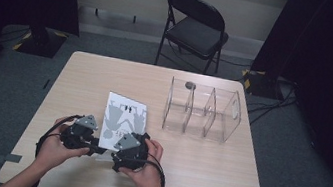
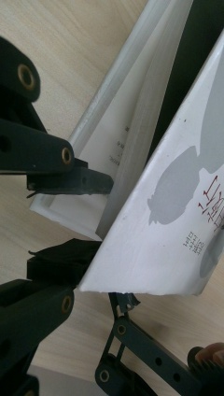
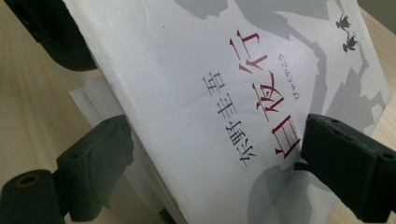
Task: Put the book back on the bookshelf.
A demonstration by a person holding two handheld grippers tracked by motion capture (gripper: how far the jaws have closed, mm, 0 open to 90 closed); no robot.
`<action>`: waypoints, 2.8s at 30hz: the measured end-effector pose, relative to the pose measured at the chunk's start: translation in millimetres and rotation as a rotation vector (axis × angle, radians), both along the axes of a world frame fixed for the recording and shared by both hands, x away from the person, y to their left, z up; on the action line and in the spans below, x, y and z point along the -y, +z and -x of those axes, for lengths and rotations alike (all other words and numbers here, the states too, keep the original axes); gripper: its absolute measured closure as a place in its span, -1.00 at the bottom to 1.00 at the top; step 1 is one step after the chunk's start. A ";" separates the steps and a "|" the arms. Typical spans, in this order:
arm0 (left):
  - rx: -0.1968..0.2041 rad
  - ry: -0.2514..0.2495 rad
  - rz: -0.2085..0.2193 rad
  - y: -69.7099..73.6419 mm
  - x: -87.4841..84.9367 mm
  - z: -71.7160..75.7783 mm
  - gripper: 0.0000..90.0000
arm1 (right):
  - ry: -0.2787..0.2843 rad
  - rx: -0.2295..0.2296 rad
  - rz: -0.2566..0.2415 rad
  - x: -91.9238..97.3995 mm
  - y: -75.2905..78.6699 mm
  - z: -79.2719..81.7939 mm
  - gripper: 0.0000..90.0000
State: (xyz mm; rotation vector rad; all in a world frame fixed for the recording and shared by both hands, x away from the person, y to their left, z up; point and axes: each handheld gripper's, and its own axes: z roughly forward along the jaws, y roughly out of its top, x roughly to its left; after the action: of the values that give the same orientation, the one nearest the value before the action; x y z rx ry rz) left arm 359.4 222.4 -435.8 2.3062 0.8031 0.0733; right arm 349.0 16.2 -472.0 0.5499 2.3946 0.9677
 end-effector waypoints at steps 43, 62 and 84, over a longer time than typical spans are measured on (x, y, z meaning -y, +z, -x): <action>0.148 -0.111 -0.073 -37.5 -25.9 -13.5 -0.50 | 0.003 -0.009 0.102 23.0 68.8 -11.5 0.33; 0.251 -0.076 -0.117 -41.9 -11.7 -20.8 -0.53 | 0.011 -0.081 0.120 20.4 99.1 -20.2 0.36; 0.342 -0.078 -0.128 -31.5 -2.0 -22.3 -0.56 | 0.049 -0.111 0.169 11.4 117.1 -25.1 0.35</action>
State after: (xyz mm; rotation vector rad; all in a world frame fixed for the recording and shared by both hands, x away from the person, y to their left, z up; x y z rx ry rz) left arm 381.7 224.4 -467.3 2.3512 0.5460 0.4821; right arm 374.2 4.8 -354.8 0.4962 2.5692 0.7635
